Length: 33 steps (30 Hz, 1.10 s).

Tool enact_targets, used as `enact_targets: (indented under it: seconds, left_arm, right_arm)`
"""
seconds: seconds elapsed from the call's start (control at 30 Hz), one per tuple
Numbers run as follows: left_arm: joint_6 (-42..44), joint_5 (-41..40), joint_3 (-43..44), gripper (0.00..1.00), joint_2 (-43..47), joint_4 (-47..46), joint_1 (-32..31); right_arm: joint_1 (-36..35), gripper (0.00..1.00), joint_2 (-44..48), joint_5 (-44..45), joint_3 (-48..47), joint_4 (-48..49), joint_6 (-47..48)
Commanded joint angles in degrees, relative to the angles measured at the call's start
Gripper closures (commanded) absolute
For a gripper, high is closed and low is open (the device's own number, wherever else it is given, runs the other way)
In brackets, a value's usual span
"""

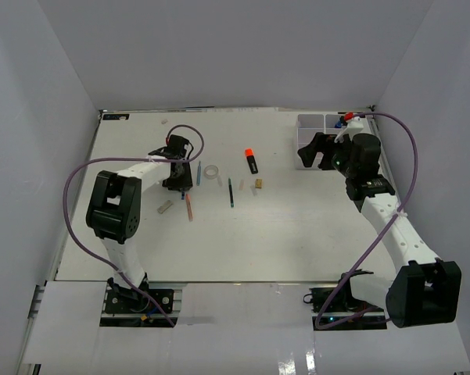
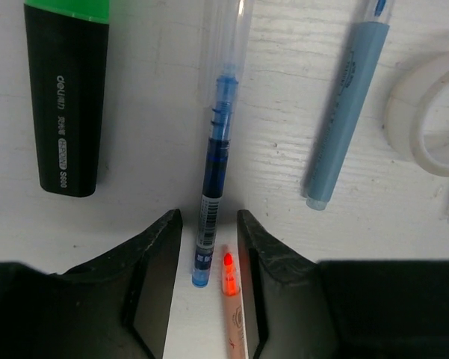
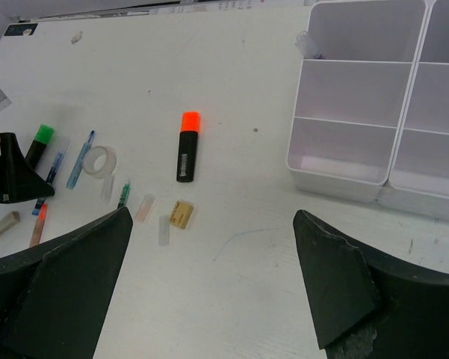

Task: Sort the stationery into containers
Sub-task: Pick up the pen from the center of the board.

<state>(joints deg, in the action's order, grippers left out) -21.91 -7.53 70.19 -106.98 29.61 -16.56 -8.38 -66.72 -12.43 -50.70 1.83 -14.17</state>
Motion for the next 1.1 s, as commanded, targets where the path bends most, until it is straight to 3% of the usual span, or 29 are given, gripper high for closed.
enact_targets:
  seconds: [0.0, 0.17, 0.37, 0.57, 0.77, 0.93, 1.07]
  left_arm:
    - [-0.1, -2.7, 2.2, 0.55, -0.9, 0.4, -0.5]
    - [0.4, -3.5, 2.9, 0.65, -1.9, 0.4, -0.6]
    - [2.6, -4.2, 4.3, 0.85, -1.7, 0.4, -0.5]
    - [6.5, -3.5, 8.1, 0.89, 1.3, 0.4, -0.5]
    - [13.5, 10.6, 6.1, 0.97, 10.6, -5.5, -1.3]
    - [24.3, 17.1, 0.7, 1.0, 18.8, -10.6, -6.9]
    - [27.4, 21.6, -3.9, 1.0, 26.3, -14.0, -11.4]
  right_arm:
    - [-0.1, 0.05, 1.4, -1.9, 0.1, 3.1, -0.3]
    - [-0.1, 0.05, 1.6, -2.2, 0.3, 3.3, -0.2]
    - [-0.1, 0.06, 2.5, -1.9, 0.8, 4.1, 0.1]
    - [-0.6, 0.07, 2.6, -4.4, -0.2, 4.0, 0.2]
    - [-4.2, 0.06, 1.6, -8.8, -4.4, 2.7, -0.3]
    - [-9.8, 0.06, -2.2, -12.2, -9.9, -0.1, -1.8]
    - [-13.7, 0.08, -4.6, -12.3, -13.0, 1.1, -5.2]
